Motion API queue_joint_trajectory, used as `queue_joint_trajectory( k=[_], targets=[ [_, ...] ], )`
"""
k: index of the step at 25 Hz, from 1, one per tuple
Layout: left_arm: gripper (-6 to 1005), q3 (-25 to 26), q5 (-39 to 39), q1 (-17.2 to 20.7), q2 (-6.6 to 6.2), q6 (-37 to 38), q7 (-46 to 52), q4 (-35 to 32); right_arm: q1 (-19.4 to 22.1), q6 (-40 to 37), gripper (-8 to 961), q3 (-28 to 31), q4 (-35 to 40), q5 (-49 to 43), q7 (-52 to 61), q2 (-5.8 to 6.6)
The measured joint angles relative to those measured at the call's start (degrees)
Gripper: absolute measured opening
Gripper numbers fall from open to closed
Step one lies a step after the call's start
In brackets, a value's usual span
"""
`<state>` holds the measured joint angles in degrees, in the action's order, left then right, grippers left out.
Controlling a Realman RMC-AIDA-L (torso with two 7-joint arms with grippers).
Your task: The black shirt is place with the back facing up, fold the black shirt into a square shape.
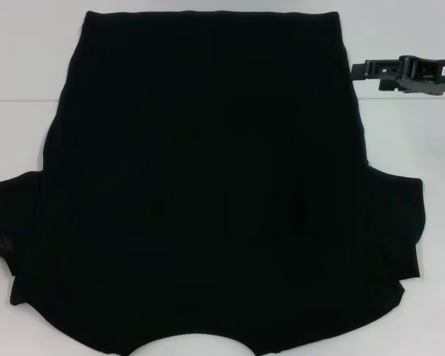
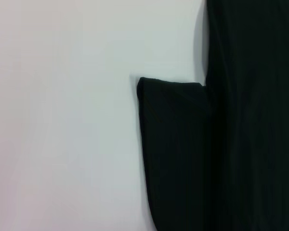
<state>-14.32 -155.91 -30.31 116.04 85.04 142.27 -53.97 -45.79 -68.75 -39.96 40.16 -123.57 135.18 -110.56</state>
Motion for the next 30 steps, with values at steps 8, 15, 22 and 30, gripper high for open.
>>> queue_joint_trajectory(
  k=[8, 15, 22, 30],
  targets=[
    [455, -0.07, -0.01, -0.34, -0.01, -0.95, 0.0, 1.42, 0.41, -0.05, 810, -0.03, 0.0, 0.03, 0.0, 0.13],
    [455, -0.55, -0.01, -0.45, -0.09, -1.56, 0.09, 2.13, 0.85, -0.33, 806, 0.05, 0.0, 0.28, 0.06, 0.2],
    [380, -0.76, -0.01, -0.54, -0.05, -1.75, 0.11, 2.13, 0.97, -0.42, 802, 0.06, 0.0, 0.36, 0.08, 0.18],
    [383, -0.81, -0.02, -1.03, -0.09, -2.64, 0.12, 3.89, 1.31, -0.43, 797, 0.19, 0.0, 0.35, 0.09, 0.17]
  ],
)
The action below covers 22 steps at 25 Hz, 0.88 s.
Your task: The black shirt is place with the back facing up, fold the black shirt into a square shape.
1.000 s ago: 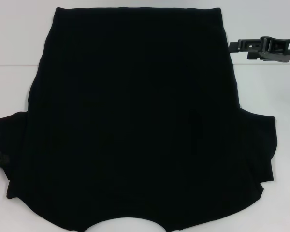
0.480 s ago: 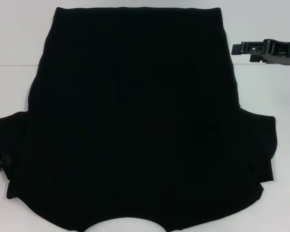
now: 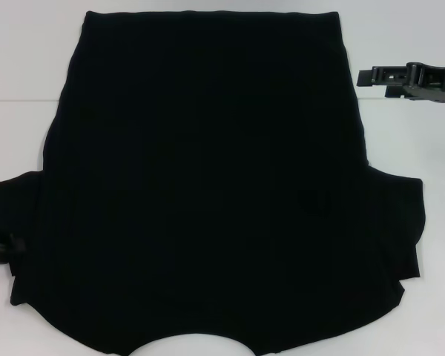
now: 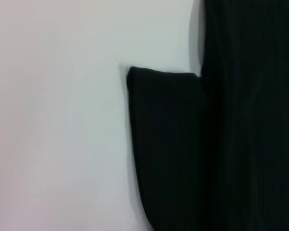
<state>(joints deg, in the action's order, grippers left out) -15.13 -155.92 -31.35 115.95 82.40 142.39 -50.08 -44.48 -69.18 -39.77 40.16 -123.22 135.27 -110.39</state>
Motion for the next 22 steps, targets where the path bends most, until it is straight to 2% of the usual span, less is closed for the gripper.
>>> queue_joint_trajectory(
  k=[11, 17, 22],
  targets=[
    [304, -2.5, -0.02, -0.29, 0.3, -0.3, 1.28, -0.08, 0.59, -0.37, 790, 1.26, 0.03, 0.15, 0.0, 0.05],
    [88, -2.41, 0.3, -0.21, 0.33, -0.09, 1.26, -0.81, 0.73, -0.46, 786, 1.79, 0.02, 0.17, 0.0, 0.09],
    [24, -1.72, 2.21, 0.18, 0.09, 0.77, -0.07, -1.45, 0.75, -0.51, 783, 1.98, 0.0, 0.18, 0.0, 0.15]
  ],
)
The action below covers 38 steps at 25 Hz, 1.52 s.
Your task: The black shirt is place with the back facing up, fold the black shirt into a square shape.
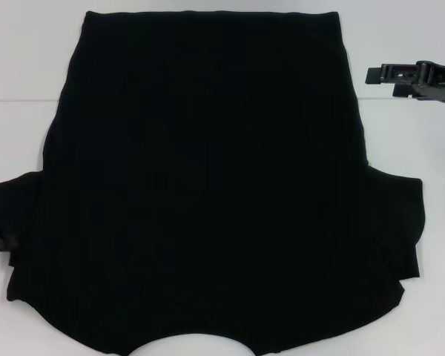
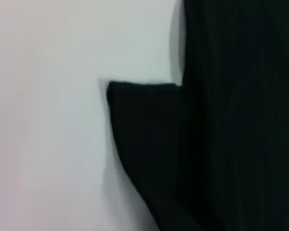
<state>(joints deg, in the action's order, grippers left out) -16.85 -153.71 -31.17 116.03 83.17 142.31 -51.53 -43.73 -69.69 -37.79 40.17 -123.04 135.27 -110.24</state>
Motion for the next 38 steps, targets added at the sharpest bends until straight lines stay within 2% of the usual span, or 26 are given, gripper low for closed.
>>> queue_joint_trajectory(
  k=[2, 12, 19, 27, 33, 38],
  targets=[
    [-2, 0.9, -0.04, 0.54, -0.14, -0.43, 0.06, -1.4, 0.03, -0.32, 782, 0.2, 0.09, 0.0, 0.0, 0.01],
    [-1, 6.54, -0.19, 1.0, -1.01, -2.29, 0.06, -2.82, 0.05, -0.38, 776, 0.78, 0.22, 0.0, 0.0, 0.11],
    [-1, 6.75, -1.31, 0.29, -1.62, -5.0, 1.62, -3.12, 0.05, -0.33, 772, 0.89, 0.32, -0.01, 0.0, 0.19],
    [-1, 6.78, -1.87, -0.06, -1.74, -6.14, 2.98, -4.64, 0.05, -0.09, 767, 1.42, 0.35, -0.01, 0.0, 0.25],
    [0, 5.12, -1.29, -1.98, -2.28, -1.2, 2.47, -5.35, -0.05, -0.34, 763, 1.43, 0.31, -0.01, 0.0, 0.29],
    [0, 1.87, -0.55, -5.0, -2.04, 4.9, 2.93, -11.55, -0.29, -0.29, 760, 1.42, 0.42, -0.01, 0.0, 0.29]
  ],
)
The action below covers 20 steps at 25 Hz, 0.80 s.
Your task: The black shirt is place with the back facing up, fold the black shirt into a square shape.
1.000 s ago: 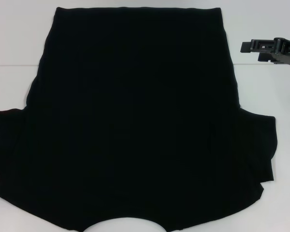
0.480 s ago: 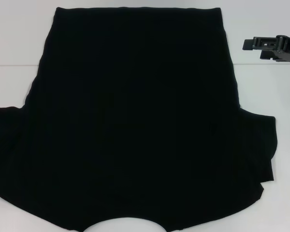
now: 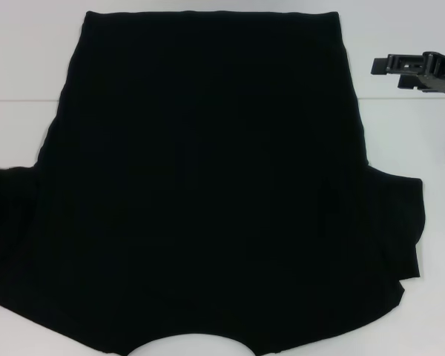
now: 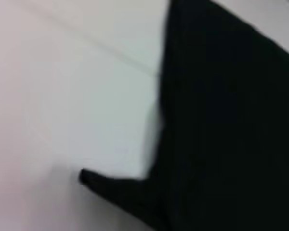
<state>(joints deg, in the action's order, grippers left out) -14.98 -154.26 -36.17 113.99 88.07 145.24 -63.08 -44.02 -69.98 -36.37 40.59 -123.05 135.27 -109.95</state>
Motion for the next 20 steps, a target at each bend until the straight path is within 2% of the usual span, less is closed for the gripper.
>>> queue_joint_trajectory(
  k=[2, 3, 7, 12, 16, 20],
  targets=[
    [0, -0.59, 0.04, -0.77, 0.08, 0.86, 0.15, -1.16, -0.13, 0.16, 759, -0.02, -0.02, 0.0, 0.0, -0.02],
    [0, -1.96, 0.1, -2.2, 0.1, 2.17, 0.51, -2.7, -0.18, 0.19, 758, -0.02, -0.09, 0.0, 0.0, -0.03],
    [0, -6.29, 0.13, -3.74, 0.25, 3.43, 1.16, -3.35, -0.26, 0.08, 756, -0.02, -0.28, 0.0, 0.0, -0.05],
    [0, -14.97, 0.19, -3.93, 1.7, 3.71, 0.19, -0.55, 0.11, 0.22, 753, -0.02, -0.39, 0.0, 0.0, -0.08],
    [0, -23.59, 0.27, -4.1, 2.25, 5.02, -2.58, 2.73, 0.31, 0.36, 750, -0.02, -0.47, 0.0, 0.0, -0.08],
    [35, -25.86, 0.46, -3.83, 2.92, 8.93, -4.88, 0.61, 0.33, 0.39, 748, 0.05, -0.48, 0.0, 0.0, 0.02]
  ],
)
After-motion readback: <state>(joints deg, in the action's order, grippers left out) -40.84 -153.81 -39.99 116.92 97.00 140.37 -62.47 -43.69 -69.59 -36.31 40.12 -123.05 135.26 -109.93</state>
